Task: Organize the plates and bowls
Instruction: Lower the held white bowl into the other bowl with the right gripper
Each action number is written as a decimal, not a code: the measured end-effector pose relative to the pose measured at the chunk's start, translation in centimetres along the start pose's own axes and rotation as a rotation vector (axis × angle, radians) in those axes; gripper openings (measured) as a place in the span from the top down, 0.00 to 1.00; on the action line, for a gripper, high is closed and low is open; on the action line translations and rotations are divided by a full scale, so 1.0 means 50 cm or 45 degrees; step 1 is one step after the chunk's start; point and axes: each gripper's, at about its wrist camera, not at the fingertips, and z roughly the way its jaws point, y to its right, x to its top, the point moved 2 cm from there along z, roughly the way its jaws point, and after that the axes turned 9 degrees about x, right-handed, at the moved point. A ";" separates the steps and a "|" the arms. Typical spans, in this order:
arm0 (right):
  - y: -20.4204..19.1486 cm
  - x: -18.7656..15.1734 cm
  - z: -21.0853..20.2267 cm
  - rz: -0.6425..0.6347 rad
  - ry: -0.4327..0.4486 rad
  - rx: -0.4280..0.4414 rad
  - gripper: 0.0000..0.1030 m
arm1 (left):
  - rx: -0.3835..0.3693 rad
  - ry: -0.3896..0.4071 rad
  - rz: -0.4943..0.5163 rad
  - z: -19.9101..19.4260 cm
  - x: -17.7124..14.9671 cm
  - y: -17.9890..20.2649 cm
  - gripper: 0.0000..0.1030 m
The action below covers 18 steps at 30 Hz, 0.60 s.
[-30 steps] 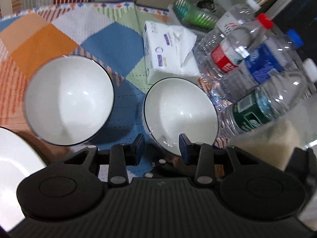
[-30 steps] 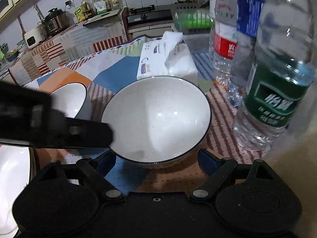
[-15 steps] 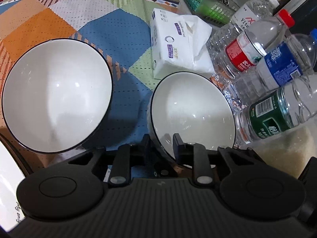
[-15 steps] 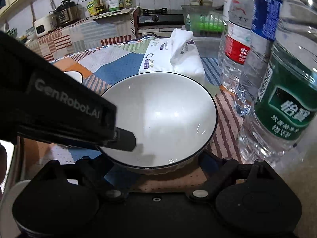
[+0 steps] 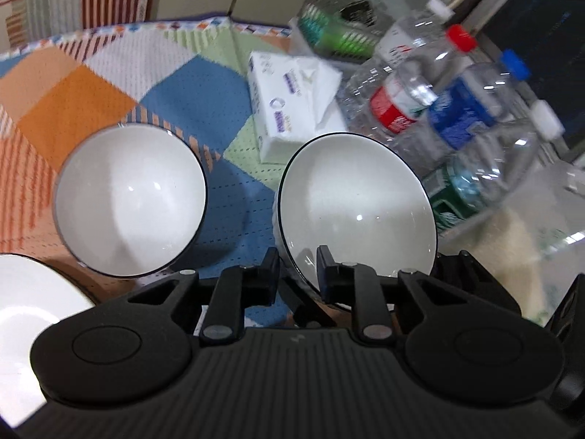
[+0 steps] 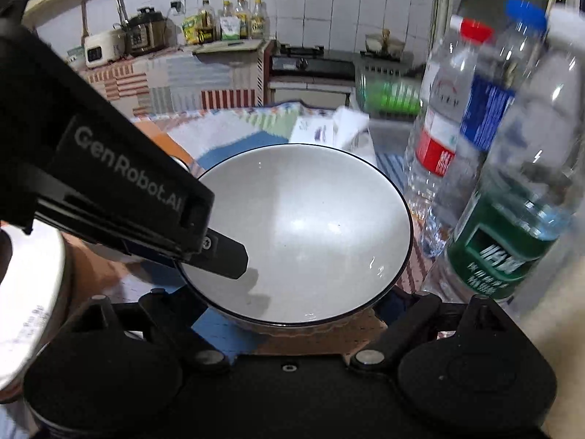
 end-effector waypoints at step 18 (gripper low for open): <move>-0.144 -0.063 -0.173 -0.198 0.065 0.139 0.08 | -0.004 -0.081 0.028 -0.168 -0.134 -0.063 0.81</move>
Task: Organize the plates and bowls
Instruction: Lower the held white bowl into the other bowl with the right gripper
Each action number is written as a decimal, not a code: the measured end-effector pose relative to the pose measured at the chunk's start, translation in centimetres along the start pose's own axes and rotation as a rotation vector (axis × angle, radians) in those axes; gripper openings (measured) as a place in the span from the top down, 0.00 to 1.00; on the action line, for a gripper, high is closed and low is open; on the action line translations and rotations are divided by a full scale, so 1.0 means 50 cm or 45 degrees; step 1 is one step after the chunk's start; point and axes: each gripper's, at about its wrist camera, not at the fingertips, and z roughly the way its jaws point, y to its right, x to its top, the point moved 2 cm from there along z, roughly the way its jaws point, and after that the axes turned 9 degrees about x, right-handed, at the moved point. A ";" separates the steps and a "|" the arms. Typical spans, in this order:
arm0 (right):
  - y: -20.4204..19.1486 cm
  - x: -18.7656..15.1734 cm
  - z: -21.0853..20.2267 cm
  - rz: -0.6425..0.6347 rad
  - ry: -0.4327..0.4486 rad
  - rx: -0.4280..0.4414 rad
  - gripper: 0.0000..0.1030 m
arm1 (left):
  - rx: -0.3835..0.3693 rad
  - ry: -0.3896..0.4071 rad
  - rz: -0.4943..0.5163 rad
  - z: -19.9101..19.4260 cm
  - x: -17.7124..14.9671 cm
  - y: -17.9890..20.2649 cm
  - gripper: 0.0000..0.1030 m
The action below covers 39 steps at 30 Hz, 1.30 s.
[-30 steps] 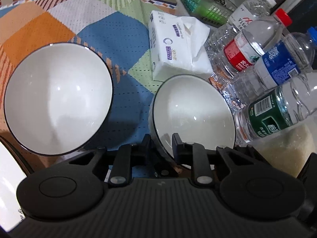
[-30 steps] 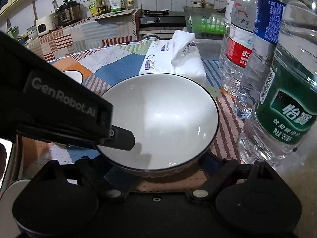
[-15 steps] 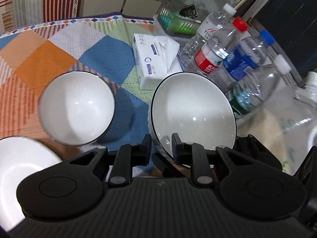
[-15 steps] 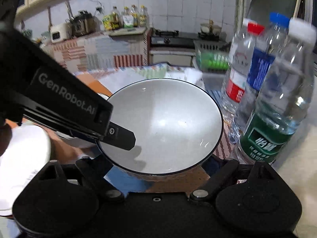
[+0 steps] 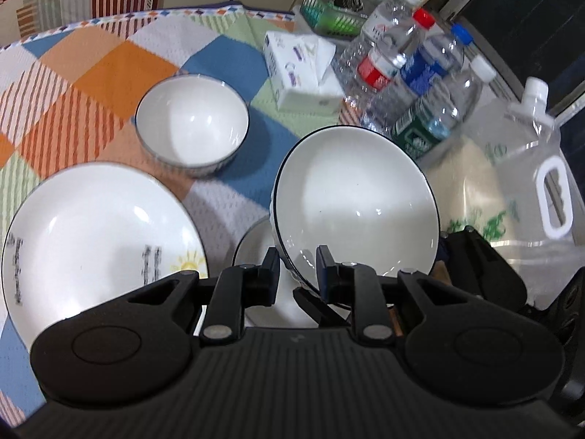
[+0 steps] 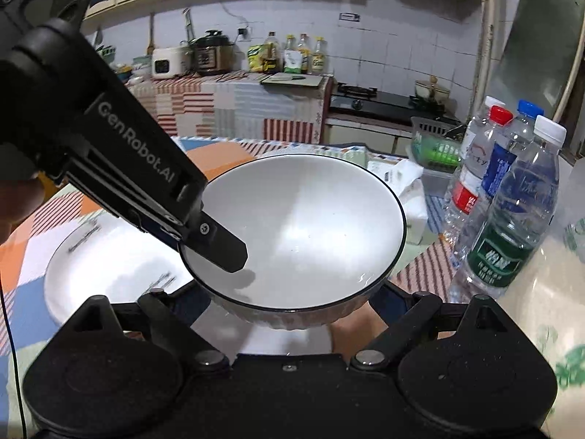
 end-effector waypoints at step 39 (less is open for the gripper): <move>-0.030 -0.056 -0.014 -0.078 -0.146 0.083 0.06 | 0.163 -0.024 0.198 0.026 -0.049 -0.007 0.75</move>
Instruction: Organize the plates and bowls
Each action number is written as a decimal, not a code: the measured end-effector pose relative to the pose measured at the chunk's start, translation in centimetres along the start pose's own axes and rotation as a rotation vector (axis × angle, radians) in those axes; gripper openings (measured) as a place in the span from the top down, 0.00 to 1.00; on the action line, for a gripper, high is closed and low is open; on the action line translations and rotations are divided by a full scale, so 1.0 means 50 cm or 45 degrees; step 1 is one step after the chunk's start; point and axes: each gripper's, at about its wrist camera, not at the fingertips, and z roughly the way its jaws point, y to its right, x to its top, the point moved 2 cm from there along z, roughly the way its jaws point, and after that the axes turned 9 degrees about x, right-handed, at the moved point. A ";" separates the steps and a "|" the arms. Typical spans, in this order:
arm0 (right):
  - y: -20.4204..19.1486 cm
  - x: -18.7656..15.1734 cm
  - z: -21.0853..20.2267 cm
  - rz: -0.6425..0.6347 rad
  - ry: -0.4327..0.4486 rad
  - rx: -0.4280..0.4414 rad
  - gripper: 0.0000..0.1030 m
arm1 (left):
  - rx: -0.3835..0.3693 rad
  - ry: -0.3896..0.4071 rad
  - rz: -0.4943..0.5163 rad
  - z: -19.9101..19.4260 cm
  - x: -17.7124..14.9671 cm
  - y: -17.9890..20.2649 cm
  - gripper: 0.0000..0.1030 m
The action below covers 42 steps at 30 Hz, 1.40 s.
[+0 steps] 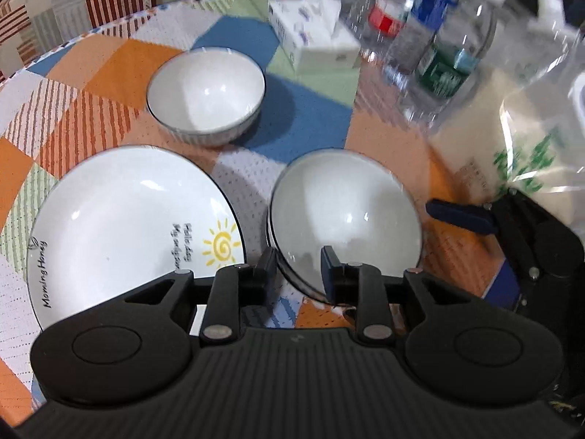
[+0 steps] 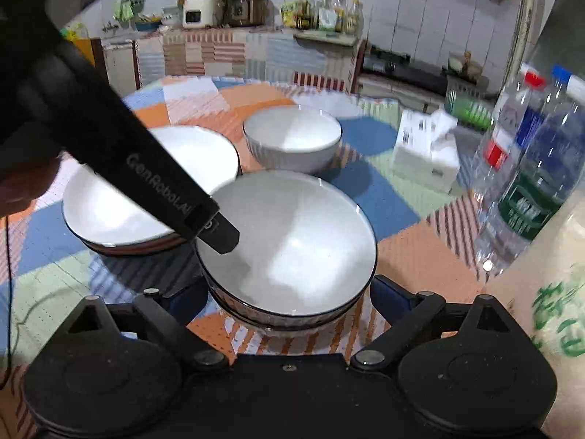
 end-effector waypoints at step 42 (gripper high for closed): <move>0.241 0.214 0.341 0.883 -0.183 0.125 0.64 | -0.065 0.115 -0.398 0.185 0.178 -0.265 0.69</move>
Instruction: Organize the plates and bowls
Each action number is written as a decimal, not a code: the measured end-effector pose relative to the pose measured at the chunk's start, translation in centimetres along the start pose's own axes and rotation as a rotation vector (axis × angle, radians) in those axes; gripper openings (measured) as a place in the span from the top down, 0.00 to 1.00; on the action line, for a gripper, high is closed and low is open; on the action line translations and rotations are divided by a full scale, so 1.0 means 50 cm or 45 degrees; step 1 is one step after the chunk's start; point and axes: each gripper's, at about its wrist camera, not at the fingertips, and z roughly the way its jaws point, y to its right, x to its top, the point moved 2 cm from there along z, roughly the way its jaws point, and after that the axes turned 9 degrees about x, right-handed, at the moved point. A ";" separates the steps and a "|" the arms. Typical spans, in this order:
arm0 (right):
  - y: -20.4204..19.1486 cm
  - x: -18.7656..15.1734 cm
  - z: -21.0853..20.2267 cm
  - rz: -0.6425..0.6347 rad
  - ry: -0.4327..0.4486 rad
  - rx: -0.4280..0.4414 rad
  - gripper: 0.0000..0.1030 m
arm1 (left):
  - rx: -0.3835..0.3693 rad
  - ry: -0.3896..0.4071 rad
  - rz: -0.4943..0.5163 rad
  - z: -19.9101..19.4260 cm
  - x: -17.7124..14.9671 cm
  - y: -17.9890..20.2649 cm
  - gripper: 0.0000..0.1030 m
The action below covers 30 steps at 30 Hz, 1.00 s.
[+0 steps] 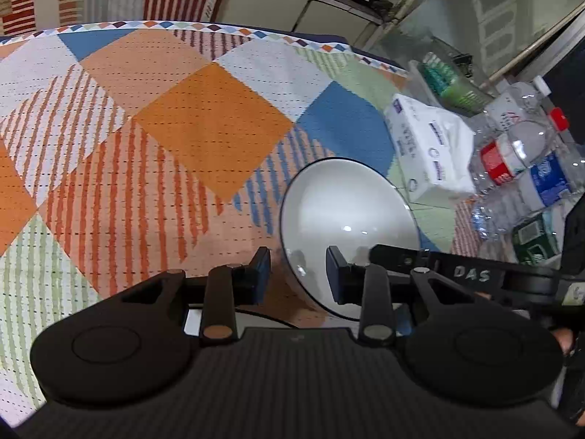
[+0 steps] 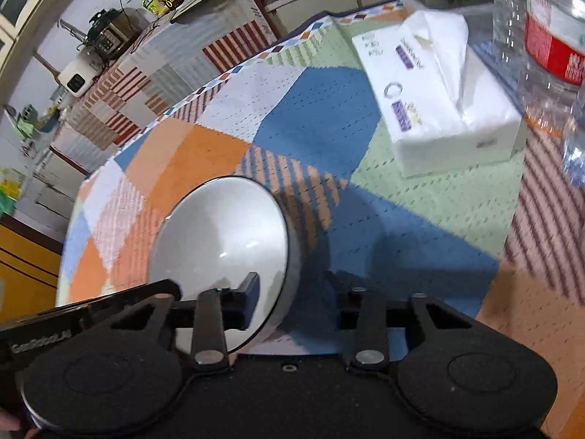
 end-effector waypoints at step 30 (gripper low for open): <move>-0.057 -0.083 -0.237 0.040 0.153 0.170 0.90 | 0.020 0.105 0.192 -0.263 -0.088 0.112 0.83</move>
